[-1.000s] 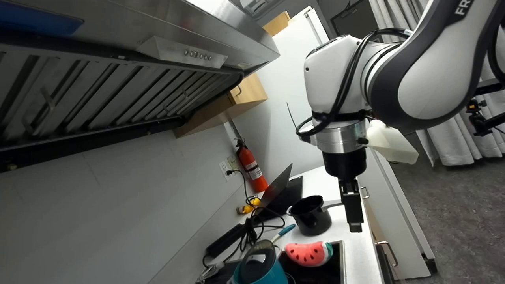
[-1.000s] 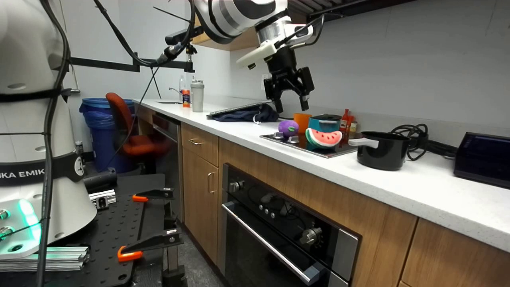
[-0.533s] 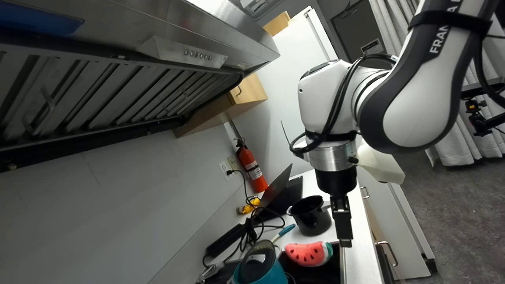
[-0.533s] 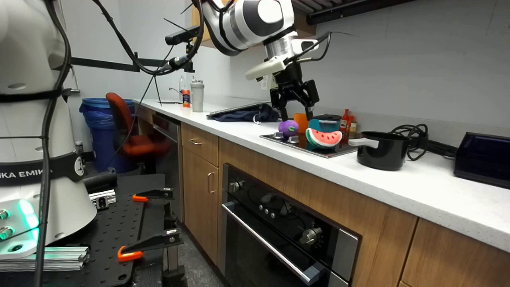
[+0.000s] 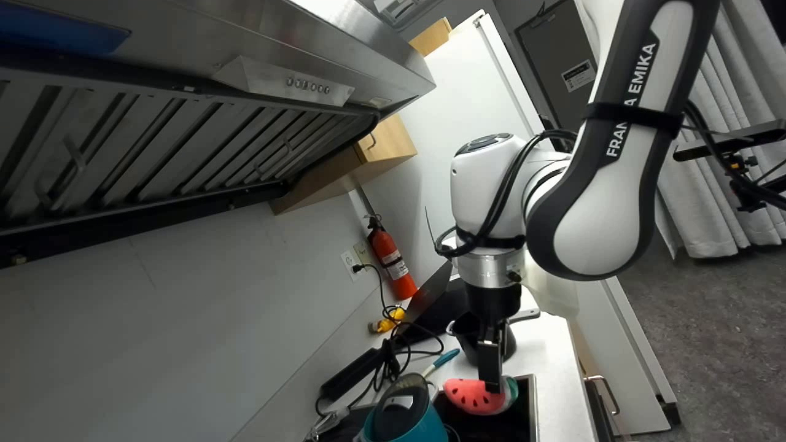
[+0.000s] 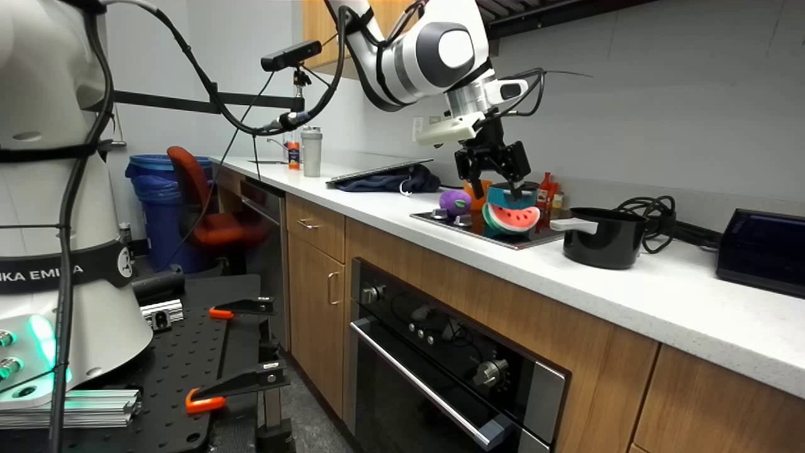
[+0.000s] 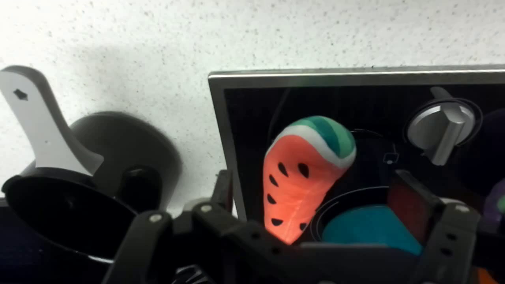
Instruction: Put the watermelon plushie inside the little pot and close the lid
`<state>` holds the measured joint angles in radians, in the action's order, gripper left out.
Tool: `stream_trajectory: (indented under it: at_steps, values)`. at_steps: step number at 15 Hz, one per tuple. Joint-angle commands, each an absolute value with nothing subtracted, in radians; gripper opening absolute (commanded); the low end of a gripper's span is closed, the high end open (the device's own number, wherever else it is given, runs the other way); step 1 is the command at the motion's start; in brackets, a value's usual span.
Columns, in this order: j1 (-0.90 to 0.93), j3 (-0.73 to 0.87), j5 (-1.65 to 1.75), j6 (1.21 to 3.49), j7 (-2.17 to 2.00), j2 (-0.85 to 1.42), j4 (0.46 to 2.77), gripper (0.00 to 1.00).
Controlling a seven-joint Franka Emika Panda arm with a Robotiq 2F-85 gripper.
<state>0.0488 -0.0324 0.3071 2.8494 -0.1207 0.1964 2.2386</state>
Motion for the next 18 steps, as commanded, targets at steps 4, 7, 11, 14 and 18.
stream_trajectory:
  at_steps: [4,7,11,14,18]
  values:
    - [0.105,0.029,0.398,2.897,-0.287,0.32,2.137,1.0]
    - [0.129,0.051,0.416,2.893,-0.334,0.351,2.106,0.66]
    - [0.148,0.075,0.413,2.894,-0.376,0.371,2.085,0.33]
    - [0.159,0.093,0.417,2.896,-0.405,0.366,2.087,0.11]
    - [0.187,0.118,0.43,2.903,-0.432,0.328,2.106,0.0]
